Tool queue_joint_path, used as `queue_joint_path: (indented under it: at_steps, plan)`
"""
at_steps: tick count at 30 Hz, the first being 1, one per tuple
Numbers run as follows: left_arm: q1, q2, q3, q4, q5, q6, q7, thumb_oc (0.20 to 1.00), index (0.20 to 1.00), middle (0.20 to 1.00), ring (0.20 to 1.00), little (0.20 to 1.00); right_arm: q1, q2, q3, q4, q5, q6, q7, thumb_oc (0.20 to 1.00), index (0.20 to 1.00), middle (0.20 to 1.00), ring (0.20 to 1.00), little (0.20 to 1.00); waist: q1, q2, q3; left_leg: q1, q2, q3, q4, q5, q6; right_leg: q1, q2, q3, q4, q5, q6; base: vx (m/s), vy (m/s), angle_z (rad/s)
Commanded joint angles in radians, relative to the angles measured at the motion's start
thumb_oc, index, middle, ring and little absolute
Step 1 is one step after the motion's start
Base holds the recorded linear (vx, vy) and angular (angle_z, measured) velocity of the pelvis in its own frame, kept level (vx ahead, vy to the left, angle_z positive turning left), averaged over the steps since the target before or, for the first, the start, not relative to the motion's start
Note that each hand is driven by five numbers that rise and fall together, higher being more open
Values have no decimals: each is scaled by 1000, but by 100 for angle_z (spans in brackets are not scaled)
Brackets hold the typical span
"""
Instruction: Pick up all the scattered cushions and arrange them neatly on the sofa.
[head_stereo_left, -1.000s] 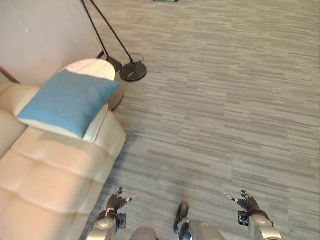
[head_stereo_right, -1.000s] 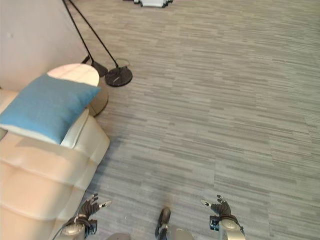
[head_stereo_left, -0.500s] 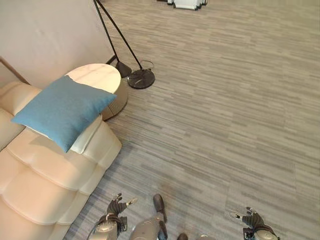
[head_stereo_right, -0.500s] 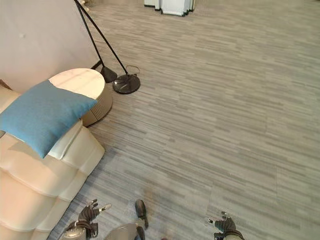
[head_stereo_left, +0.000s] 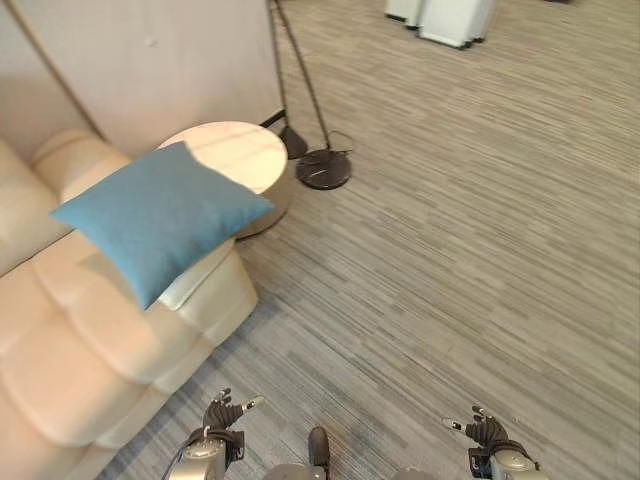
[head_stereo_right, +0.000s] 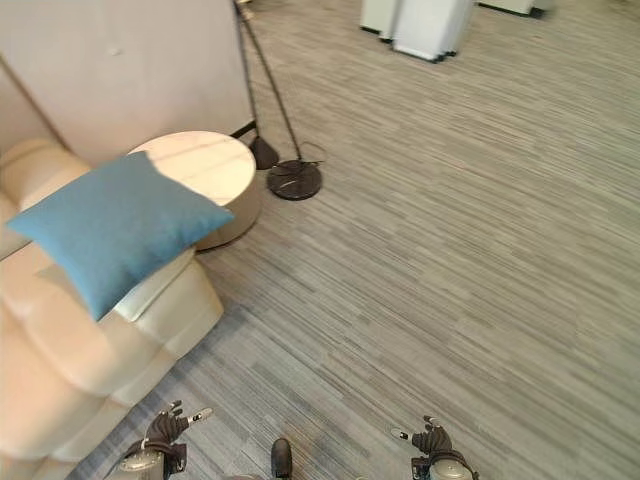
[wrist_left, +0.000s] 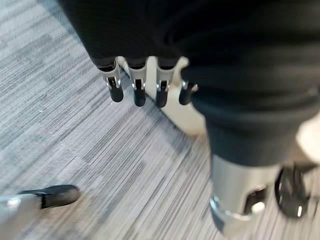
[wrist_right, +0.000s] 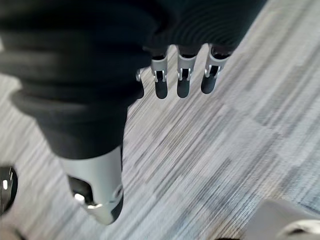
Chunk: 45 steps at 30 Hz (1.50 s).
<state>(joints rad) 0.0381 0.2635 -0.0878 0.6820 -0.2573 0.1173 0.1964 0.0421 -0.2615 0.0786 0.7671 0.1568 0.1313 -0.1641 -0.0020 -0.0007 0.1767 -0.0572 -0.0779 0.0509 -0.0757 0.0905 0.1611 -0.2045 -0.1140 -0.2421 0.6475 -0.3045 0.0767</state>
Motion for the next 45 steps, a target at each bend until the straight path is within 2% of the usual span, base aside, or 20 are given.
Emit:
queue_joint_path:
  at_steps: [1,2,5,8,11,14,17,18,19,21,25,27,28,33,35,36,38,43,44,45]
  plan:
    - [9,47,-4,-24,-20,-28,20,1000,1000,1000,1000,1000,-17,5,0,10,32,-31,-23,1000,1000,1000,1000,1000,-7,-13,54,92,20,22,-12,-133,-114,13,70,112,-336,197,12,254,1,87]
    - [6,47,-2,-20,-21,-27,20,1000,1000,1000,1000,1000,-19,5,2,19,33,-30,-26,1000,1000,1000,1000,1000,-8,-15,63,107,13,-2,-12,-137,-116,-1,103,161,-409,223,19,286,-33,95]
    - [-7,49,10,-15,-15,-28,19,1000,1000,1000,1000,1000,-12,-1,-4,13,38,-27,-26,1000,1000,1000,1000,1000,-9,-24,74,136,-2,-47,-12,-151,-124,-29,125,228,-609,314,45,229,-53,73]
    - [-11,52,12,-23,-5,-33,9,1000,1000,1000,1000,1000,2,-5,-17,4,29,-25,-21,1000,1000,1000,1000,1000,-15,-38,69,180,-8,-94,-12,-184,-137,-25,120,223,-729,367,68,433,-145,65]
    - [4,42,10,-20,-2,-34,2,1000,1000,1000,1000,1000,14,-10,-20,13,23,-26,-11,1000,1000,1000,1000,1000,-24,-41,44,246,-1,-134,-9,-222,-142,9,116,190,-710,389,59,380,-129,83]
    - [21,26,7,-19,-27,-30,-4,1000,1000,1000,1000,1000,13,-22,-11,25,21,-30,0,1000,1000,1000,1000,1000,-28,-27,12,258,28,-136,92,-235,-167,48,120,150,-669,359,32,564,-213,53]
    - [22,14,-3,-22,-39,-30,-13,1000,1000,1000,1000,1000,4,-41,0,18,24,-39,6,1000,1000,1000,1000,1000,-22,-19,21,176,32,-106,317,-171,-211,119,116,106,-675,319,7,357,-165,40]
    - [22,14,-3,-22,-39,-30,-13,1000,1000,1000,1000,1000,4,-41,0,18,24,-40,6,1000,1000,1000,1000,1000,-24,-19,21,172,33,-108,324,-174,-211,119,116,104,-676,319,7,223,-154,52]
    - [8,13,-7,-23,-52,-34,-17,1000,1000,1000,1000,1000,-10,-51,3,23,27,-41,7,1000,1000,1000,1000,1000,-17,-25,40,71,49,-38,487,-131,-230,164,106,71,-685,287,-15,132,-108,49]
    - [5,14,-10,-24,-60,-34,-14,1000,1000,1000,1000,1000,-13,-55,7,25,23,-38,5,1000,1000,1000,1000,1000,-12,-29,50,28,69,-1,526,-132,-225,182,103,53,-685,266,-27,149,-136,54]
    - [6,16,-17,-24,-53,-26,-14,1000,1000,1000,1000,1000,-3,-57,4,38,24,-26,-4,1000,1000,1000,1000,1000,-4,-56,62,-56,79,57,370,-210,-183,243,76,-2,-702,223,-33,186,-112,57]
    - [11,17,-18,-11,-42,-22,-12,1000,1000,1000,1000,1000,-1,-56,16,39,9,-23,-7,1000,1000,1000,1000,1000,-8,-53,55,-73,83,51,203,-123,-196,259,80,-31,-709,212,-32,255,-17,148]
    - [18,17,-17,-7,-29,-14,-11,1000,1000,1000,1000,1000,5,-54,25,33,-2,-21,-5,1000,1000,1000,1000,1000,-8,-42,54,-92,100,68,42,-21,-220,287,93,-50,-718,199,-40,277,11,149]
    - [18,19,8,33,-30,-15,-3,1000,1000,1000,1000,1000,-12,-55,44,32,-24,-14,-3,1000,1000,1000,1000,1000,2,-44,50,-137,116,140,-12,12,-270,357,111,-55,-735,179,-34,352,114,47]
    - [35,20,17,32,-38,-17,-2,1000,1000,1000,1000,1000,-9,-51,51,29,-38,-10,2,1000,1000,1000,1000,1000,6,-45,35,-122,119,141,-12,-4,-258,381,112,-48,-735,165,-29,368,164,-16]
    - [38,14,14,50,-45,-16,-1,1000,1000,1000,1000,1000,-15,-44,59,30,-47,-12,4,1000,1000,1000,1000,1000,10,-50,23,-113,112,130,-12,43,-262,406,103,-46,-735,151,-25,272,136,-17]
    - [38,15,14,67,-45,-17,-1,1000,1000,1000,1000,1000,-21,-40,63,34,-50,-8,7,1000,1000,1000,1000,1000,11,-57,13,-103,104,131,-12,34,-247,415,92,-41,-735,147,-19,414,231,-28]
    - [37,29,3,78,-28,-12,1,1000,1000,1000,1000,1000,-16,-14,74,9,-60,-15,21,1000,1000,1000,1000,1000,22,-92,-10,-48,55,139,-12,-27,-181,366,13,-36,-512,103,21,376,293,-26]
    - [29,36,1,74,-28,-11,8,1000,1000,1000,1000,1000,-22,-8,75,-8,-64,-13,23,1000,1000,1000,1000,1000,14,-92,7,-20,33,138,-12,-65,-149,274,-35,-24,-312,166,47,191,315,12]
    - [26,38,-3,66,-26,-9,11,1000,1000,1000,1000,1000,-23,-5,76,-10,-63,-13,24,1000,1000,1000,1000,1000,9,-91,15,-4,23,140,-12,-79,-136,236,-57,-16,-239,207,55,229,372,-9]
